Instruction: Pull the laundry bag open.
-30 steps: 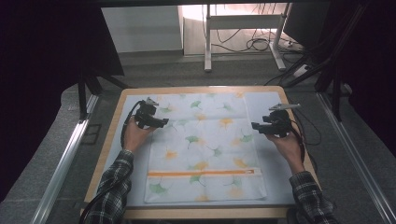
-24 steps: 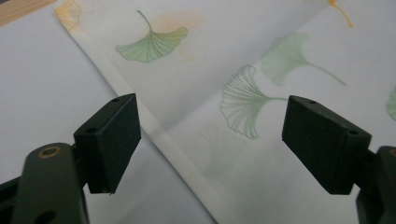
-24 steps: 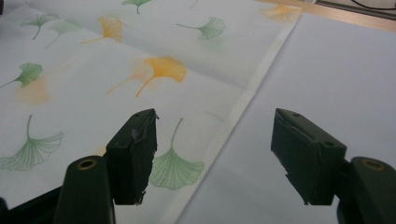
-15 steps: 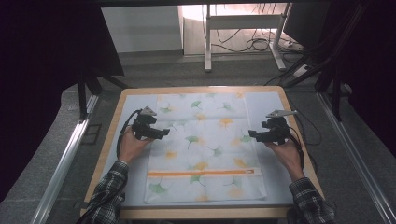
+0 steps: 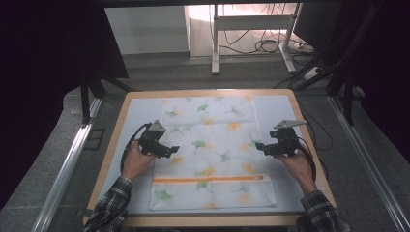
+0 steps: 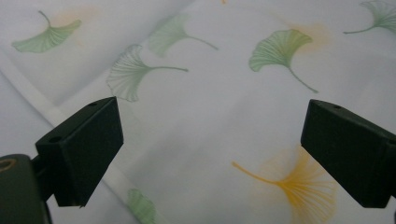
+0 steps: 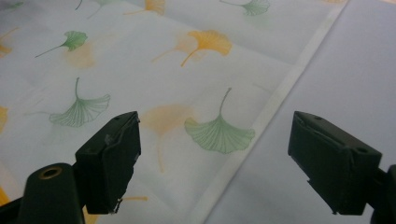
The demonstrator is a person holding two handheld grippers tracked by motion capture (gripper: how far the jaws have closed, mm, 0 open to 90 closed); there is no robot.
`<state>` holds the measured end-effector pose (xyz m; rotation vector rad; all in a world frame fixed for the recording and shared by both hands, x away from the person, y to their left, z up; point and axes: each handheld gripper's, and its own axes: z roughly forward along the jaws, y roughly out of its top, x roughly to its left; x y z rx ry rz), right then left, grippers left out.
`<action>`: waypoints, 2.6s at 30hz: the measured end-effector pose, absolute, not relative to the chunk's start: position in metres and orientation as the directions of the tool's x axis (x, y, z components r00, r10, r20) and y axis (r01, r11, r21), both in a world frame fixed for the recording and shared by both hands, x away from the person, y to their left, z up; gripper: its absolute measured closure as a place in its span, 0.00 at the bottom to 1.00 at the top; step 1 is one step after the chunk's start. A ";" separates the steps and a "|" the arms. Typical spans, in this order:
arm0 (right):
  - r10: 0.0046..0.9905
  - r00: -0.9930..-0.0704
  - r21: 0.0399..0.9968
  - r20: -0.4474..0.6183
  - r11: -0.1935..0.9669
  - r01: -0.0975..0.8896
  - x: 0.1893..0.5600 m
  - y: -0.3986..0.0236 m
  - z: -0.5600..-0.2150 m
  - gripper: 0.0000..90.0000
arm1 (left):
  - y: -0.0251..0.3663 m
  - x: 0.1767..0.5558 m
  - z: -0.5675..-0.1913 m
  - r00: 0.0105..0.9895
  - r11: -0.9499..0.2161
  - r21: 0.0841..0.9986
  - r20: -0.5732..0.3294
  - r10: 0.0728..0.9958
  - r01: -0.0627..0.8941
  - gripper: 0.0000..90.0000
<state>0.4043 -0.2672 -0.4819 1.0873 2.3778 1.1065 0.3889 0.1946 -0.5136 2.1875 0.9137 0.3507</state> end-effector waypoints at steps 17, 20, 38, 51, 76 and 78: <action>0.653 -0.757 0.701 0.025 0.529 0.479 0.374 -0.263 -0.497 0.04 | 0.194 0.357 -0.515 0.740 -0.520 0.717 0.010 0.673 0.464 0.06; 0.636 -0.772 0.691 0.023 0.548 0.472 0.369 -0.263 -0.499 0.02 | 0.190 0.356 -0.517 0.743 -0.537 0.708 0.026 0.668 0.459 0.03; 0.535 -0.845 0.652 0.018 0.634 0.416 0.339 -0.264 -0.508 0.01 | 0.184 0.355 -0.517 0.739 -0.490 0.756 0.013 0.674 0.434 0.00; 0.445 -0.895 0.623 -0.008 0.703 0.344 0.323 -0.263 -0.520 0.01 | 0.178 0.354 -0.516 0.769 -0.515 0.757 0.026 0.638 0.402 0.00; 0.405 -0.914 0.627 -0.032 0.720 0.297 0.317 -0.262 -0.525 0.00 | 0.139 0.348 -0.511 0.836 -0.571 0.729 -0.003 0.548 0.377 0.00; 0.401 -0.915 0.623 -0.039 0.726 0.292 0.316 -0.261 -0.526 0.00 | 0.138 0.347 -0.511 0.838 -0.569 0.731 -0.008 0.546 0.377 0.00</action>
